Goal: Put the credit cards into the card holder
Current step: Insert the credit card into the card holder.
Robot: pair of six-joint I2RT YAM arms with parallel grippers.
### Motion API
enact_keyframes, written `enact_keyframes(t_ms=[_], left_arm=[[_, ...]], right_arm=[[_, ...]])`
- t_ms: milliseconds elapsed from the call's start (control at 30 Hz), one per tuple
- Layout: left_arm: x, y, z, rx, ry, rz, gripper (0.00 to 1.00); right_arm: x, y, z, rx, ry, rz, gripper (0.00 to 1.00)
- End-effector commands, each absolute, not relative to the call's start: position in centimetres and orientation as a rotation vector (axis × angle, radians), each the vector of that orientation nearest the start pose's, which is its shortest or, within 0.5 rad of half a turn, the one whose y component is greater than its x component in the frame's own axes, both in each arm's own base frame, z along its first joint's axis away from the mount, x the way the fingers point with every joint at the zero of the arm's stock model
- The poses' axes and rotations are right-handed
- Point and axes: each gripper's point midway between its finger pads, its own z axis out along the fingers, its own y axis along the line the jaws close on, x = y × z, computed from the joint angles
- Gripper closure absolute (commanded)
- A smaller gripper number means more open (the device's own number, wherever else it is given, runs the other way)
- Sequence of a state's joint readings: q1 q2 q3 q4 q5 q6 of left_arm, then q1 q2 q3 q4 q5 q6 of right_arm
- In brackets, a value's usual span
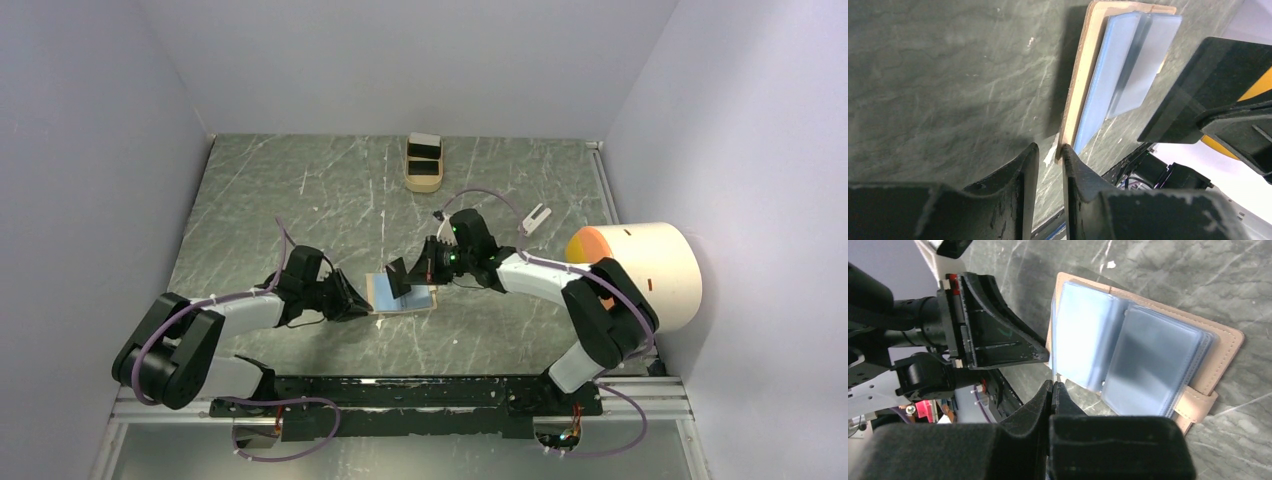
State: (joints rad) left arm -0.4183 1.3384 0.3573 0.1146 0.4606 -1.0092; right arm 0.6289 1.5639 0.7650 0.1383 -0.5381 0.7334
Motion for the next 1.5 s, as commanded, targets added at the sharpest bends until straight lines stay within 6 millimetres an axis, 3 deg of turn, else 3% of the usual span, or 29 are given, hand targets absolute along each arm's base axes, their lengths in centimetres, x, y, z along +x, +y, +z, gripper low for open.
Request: enact_keyframes(t_ms=[0,67,167,267,467,667,1067,1267,1367,1467], left_arm=[[19.8,-20.1,1.4,-0.561,2.647,-1.059,0.70],[19.7,-20.1,1.4,-0.563,2.644,-1.070,0.74],[19.6,-20.0,1.2,-0.559,2.646,-1.070,0.87],[19.6,-20.3,1.2,-0.536,2.645,-1.084,0.89],[19.8,-20.9,1.8,-0.495,2.618,-1.150,0.80],[20.2,-21.8,2.8,-0.444,2.567,-1.237,0.70],[20.3,-21.8,1.8,-0.443,2.601,-1.220,0.77],[20.4,-21.9,1.7,-0.447,2.602,-1.222,0.89],[20.4,-22.0,1.5,-0.441,2.610,-1.224,0.89],[20.3,-22.2,1.7,-0.438,2.604,-1.251,0.82]], right_arm=[[23.8,31.3,7.1,-0.198,2.495,1.244,0.99],[23.6,31.3,6.3,-0.178,2.512,1.255,1.00],[23.6,31.0,5.4,-0.155,2.527,1.239,1.00],[23.7,31.0,4.8,-0.152,2.541,1.233,1.00],[23.8,30.6,3.9,-0.113,2.550,1.238,1.00],[24.8,29.9,4.5,-0.074,2.529,1.258,1.00],[24.1,29.2,3.1,-0.048,2.574,1.246,1.00],[24.0,29.2,2.7,-0.031,2.577,1.253,1.00],[23.8,29.5,2.8,-0.018,2.568,1.301,1.00],[24.0,29.5,3.3,-0.004,2.551,1.304,1.00]])
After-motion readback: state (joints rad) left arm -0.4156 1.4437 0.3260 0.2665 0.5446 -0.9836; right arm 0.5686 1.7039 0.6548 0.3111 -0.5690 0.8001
